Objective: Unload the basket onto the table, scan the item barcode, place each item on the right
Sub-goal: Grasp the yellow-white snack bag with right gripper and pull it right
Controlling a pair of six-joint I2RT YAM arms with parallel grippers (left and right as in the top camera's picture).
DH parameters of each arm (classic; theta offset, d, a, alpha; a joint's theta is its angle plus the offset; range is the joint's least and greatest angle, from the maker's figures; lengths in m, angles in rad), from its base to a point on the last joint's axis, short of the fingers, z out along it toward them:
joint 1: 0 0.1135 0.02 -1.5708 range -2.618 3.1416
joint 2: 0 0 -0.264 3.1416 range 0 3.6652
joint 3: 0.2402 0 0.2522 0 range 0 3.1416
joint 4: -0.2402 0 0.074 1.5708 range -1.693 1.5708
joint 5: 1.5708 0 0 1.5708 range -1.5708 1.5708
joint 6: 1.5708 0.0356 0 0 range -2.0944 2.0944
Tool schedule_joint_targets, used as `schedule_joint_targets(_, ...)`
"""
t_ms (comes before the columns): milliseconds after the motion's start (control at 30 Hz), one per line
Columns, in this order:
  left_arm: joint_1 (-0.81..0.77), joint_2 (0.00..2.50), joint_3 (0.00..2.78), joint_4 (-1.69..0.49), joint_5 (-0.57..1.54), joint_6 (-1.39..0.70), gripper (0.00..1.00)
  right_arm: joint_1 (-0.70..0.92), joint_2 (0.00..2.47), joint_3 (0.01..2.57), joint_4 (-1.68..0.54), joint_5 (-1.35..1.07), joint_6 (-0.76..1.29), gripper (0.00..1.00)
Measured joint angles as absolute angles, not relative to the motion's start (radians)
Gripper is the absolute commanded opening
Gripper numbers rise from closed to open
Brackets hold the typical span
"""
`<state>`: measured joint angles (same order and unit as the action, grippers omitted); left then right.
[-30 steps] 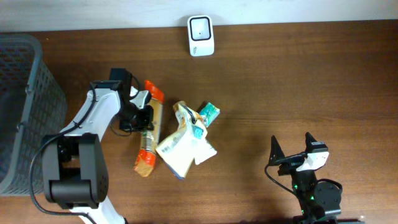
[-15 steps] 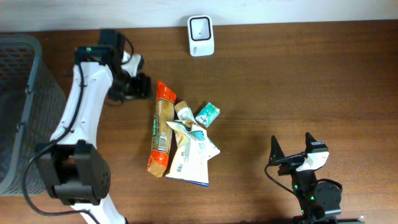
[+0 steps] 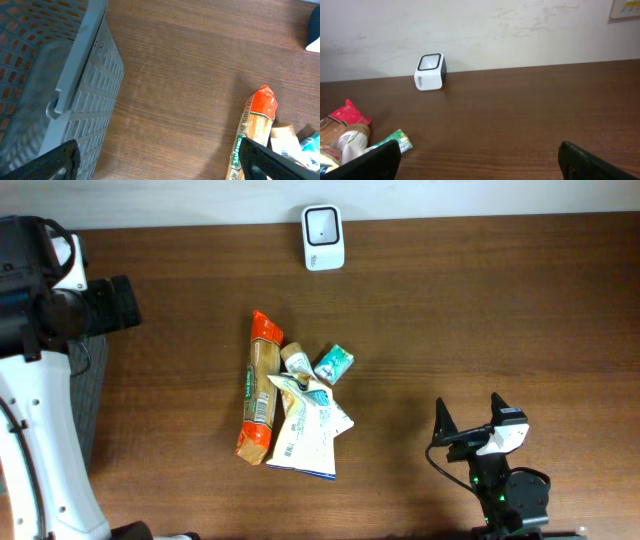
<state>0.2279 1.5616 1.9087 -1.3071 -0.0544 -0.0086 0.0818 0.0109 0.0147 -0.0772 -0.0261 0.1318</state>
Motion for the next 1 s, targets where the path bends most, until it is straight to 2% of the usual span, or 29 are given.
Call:
schedule_joint_targets(733, 0.228, 1.562, 1.909, -1.323, -0.060, -0.009, 0.99, 0.082, 0.011, 0.015, -0.074, -0.016, 0.133, 0.99)
schedule_joint_targets(900, 0.228, 1.562, 1.909, -1.325, -0.061, -0.009, 0.99, 0.082, 0.031, 0.025, -0.020, -0.222, 0.196, 0.99)
schedule_joint_targets(1000, 0.228, 1.562, 1.909, -1.323, -0.061, -0.009, 0.99, 0.082, 0.272, 0.209, -0.059, -0.362, 0.212, 0.98)
